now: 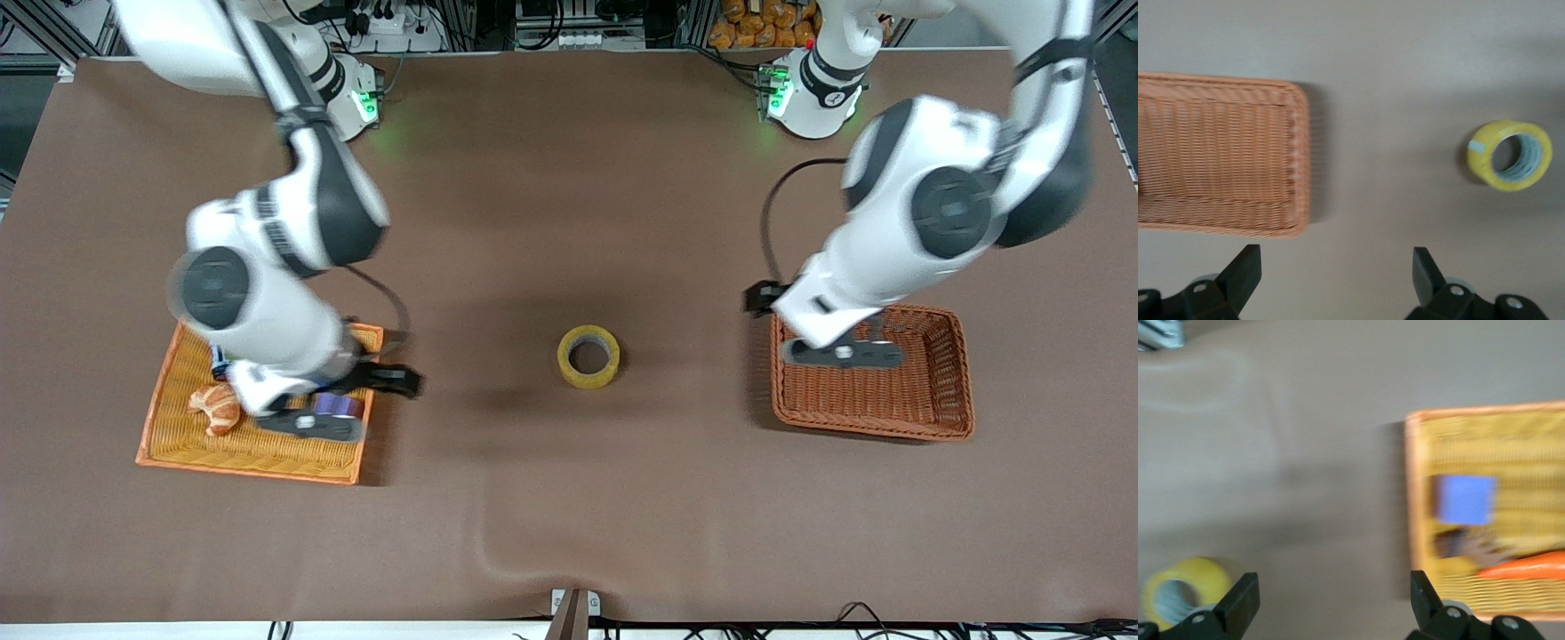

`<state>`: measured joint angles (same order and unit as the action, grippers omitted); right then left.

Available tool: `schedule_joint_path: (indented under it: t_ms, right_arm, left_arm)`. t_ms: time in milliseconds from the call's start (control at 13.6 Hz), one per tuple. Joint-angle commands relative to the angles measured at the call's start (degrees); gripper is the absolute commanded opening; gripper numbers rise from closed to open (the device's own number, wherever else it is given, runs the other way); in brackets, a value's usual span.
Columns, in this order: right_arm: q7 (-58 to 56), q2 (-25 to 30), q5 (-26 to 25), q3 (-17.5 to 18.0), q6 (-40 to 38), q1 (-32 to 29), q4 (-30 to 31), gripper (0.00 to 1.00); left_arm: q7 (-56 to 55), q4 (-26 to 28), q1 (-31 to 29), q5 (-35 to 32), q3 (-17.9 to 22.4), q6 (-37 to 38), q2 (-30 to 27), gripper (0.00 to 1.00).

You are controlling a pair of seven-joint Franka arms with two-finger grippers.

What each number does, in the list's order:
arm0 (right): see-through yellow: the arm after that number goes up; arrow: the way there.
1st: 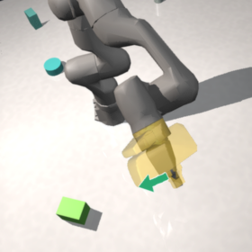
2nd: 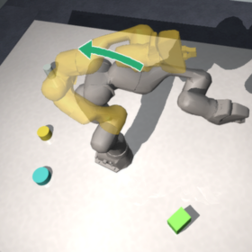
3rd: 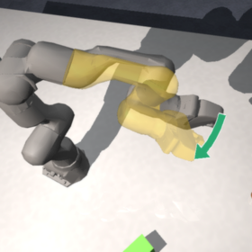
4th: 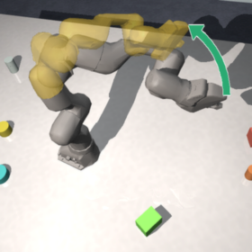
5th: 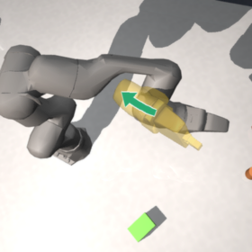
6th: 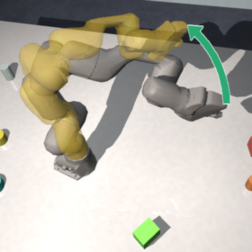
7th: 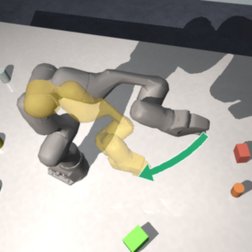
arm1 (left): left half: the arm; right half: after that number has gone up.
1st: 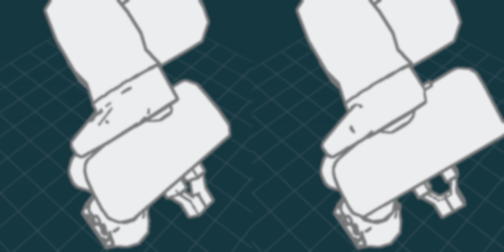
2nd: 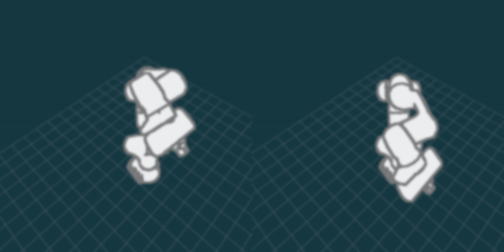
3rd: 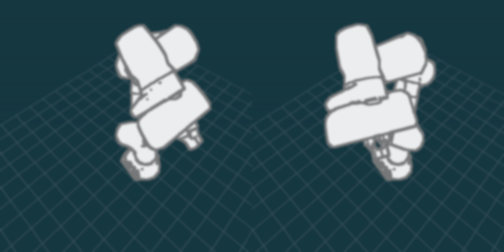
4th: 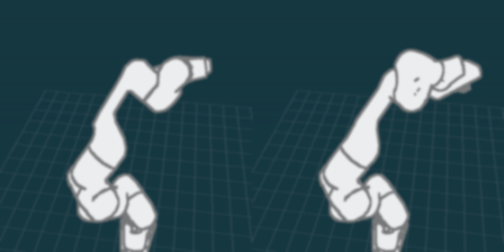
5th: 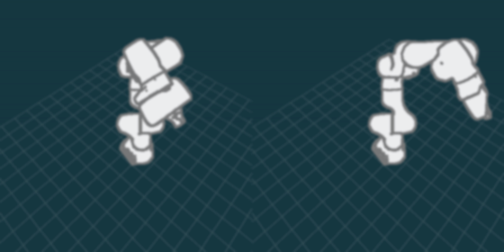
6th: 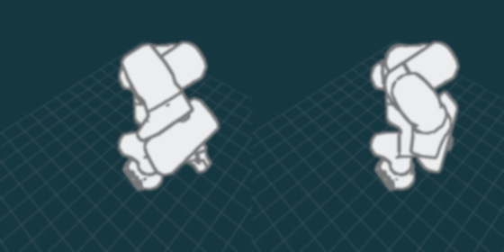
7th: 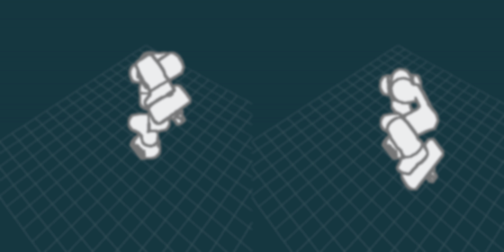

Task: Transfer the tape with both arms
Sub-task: 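Retract the right gripper while the left gripper reaches the tape roll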

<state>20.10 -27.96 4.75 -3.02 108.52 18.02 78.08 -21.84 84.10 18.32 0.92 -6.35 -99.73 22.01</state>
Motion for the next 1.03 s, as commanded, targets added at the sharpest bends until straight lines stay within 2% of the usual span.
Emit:
schedule_joint_path:
  t_ms: [0,74,221,368,663,958]
  right_arm:
    - [-8.5,15.5,-1.1,1.1,3.9,-6.3,18.4,1.00]
    - [-11.8,18.4,-1.2,1.1,1.8,-9.1,19.6,1.00]
    - [-23.7,20.4,-1.3,1.1,-5.8,-14.0,17.7,1.00]
    - [-26.0,21.4,-1.1,1.3,-11.0,-19.0,15.7,1.00]
    - [-26.5,21.7,-6.4,1.0,-21.9,-20.1,9.5,1.00]
    - [-26.3,21.5,-6.3,1.3,-22.8,-21.9,7.3,1.00]
  left_arm:
    - [-5.5,-0.8,4.9,1.1,0.5,-5.2,5.4,1.00]
    - [-7.3,-0.9,6.5,1.0,0.5,-7.1,6.8,1.00]
    - [-11.4,-1.0,9.1,0.8,0.5,-11.2,10.1,1.00]
    - [-13.2,-1.2,12.7,-0.1,1.1,-13.1,13.1,1.00]
    - [-14.5,-1.1,13.1,-0.7,1.0,-19.5,16.6,1.00]
    - [-14.4,-1.1,14.1,-1.2,1.2,-21.8,18.6,1.00]
